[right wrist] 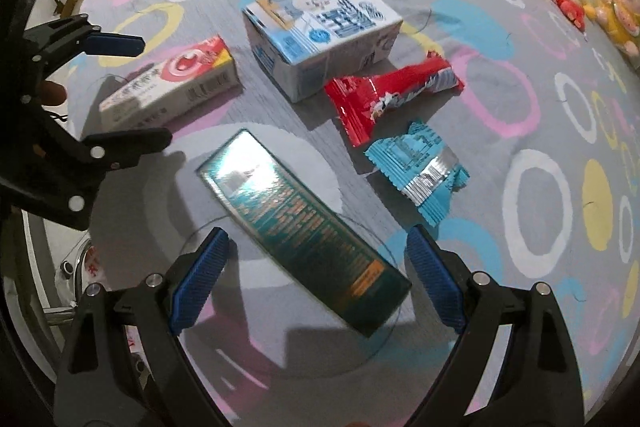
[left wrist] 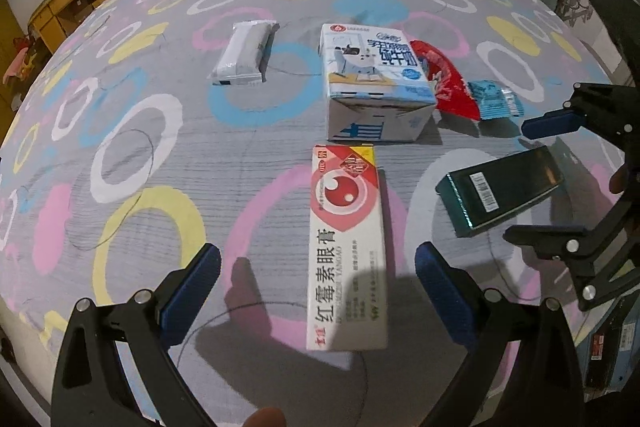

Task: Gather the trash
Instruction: 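Reach the left tool to the red-white ointment box while the right tool approaches the dark green box, then close the left tool on the ointment box while the right tool grips the dark green box, then lift the ointment box with the left tool while the right tool carries the green box toward the bag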

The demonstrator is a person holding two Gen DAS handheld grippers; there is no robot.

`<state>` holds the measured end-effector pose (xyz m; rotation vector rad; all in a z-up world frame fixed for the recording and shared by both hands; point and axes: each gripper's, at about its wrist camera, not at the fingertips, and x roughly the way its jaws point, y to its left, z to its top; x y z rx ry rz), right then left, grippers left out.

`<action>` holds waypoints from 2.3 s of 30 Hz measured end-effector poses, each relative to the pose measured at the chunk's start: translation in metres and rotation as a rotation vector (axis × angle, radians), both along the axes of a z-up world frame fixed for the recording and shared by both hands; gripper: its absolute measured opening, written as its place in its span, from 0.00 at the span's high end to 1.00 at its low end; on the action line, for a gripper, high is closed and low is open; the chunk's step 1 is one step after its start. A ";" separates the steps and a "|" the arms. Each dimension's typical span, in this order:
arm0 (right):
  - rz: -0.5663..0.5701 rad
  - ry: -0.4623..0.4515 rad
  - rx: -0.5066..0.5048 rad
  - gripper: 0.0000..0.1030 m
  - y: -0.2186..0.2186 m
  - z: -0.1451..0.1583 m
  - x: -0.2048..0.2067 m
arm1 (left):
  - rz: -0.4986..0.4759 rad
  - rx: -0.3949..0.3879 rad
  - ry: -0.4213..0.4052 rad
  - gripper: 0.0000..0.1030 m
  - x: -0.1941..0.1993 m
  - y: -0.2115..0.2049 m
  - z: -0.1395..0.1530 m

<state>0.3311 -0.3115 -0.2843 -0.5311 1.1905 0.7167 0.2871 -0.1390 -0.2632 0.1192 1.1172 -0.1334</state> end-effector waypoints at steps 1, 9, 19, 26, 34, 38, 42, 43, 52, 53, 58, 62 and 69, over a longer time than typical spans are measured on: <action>-0.002 0.008 0.002 0.14 0.000 -0.003 0.002 | 0.002 0.002 -0.001 0.08 0.001 0.000 -0.001; -0.015 0.026 0.025 0.18 -0.004 -0.012 0.006 | 0.013 -0.013 0.006 0.08 0.008 0.004 -0.013; -0.021 -0.012 0.028 0.65 0.000 -0.003 -0.012 | 0.014 -0.028 -0.038 0.68 0.004 0.003 -0.004; -0.080 -0.044 0.031 0.66 0.002 0.001 -0.019 | 0.028 -0.069 -0.029 0.68 0.005 0.011 0.000; -0.144 -0.060 0.054 0.66 0.007 0.014 -0.028 | 0.016 -0.095 -0.050 0.69 0.000 0.021 0.016; -0.168 -0.076 0.078 0.66 0.008 0.023 -0.036 | 0.008 -0.093 -0.061 0.69 -0.004 0.025 0.023; -0.189 -0.097 0.097 0.66 0.010 0.037 -0.047 | 0.001 -0.090 -0.083 0.69 -0.011 0.029 0.035; -0.194 -0.101 0.102 0.66 0.011 0.040 -0.048 | -0.004 -0.085 -0.093 0.69 -0.013 0.029 0.039; -0.237 -0.172 0.168 0.66 0.020 0.090 -0.082 | -0.014 -0.083 -0.138 0.68 -0.037 0.045 0.072; -0.240 -0.179 0.172 0.66 0.021 0.095 -0.085 | -0.014 -0.084 -0.144 0.68 -0.041 0.047 0.077; -0.258 -0.227 0.195 0.66 0.026 0.124 -0.112 | -0.023 -0.083 -0.178 0.68 -0.060 0.056 0.101; -0.286 -0.265 0.188 0.66 0.031 0.147 -0.136 | -0.033 -0.079 -0.212 0.68 -0.076 0.062 0.121; -0.321 -0.332 0.194 0.66 0.042 0.191 -0.177 | -0.045 -0.080 -0.267 0.68 -0.103 0.076 0.157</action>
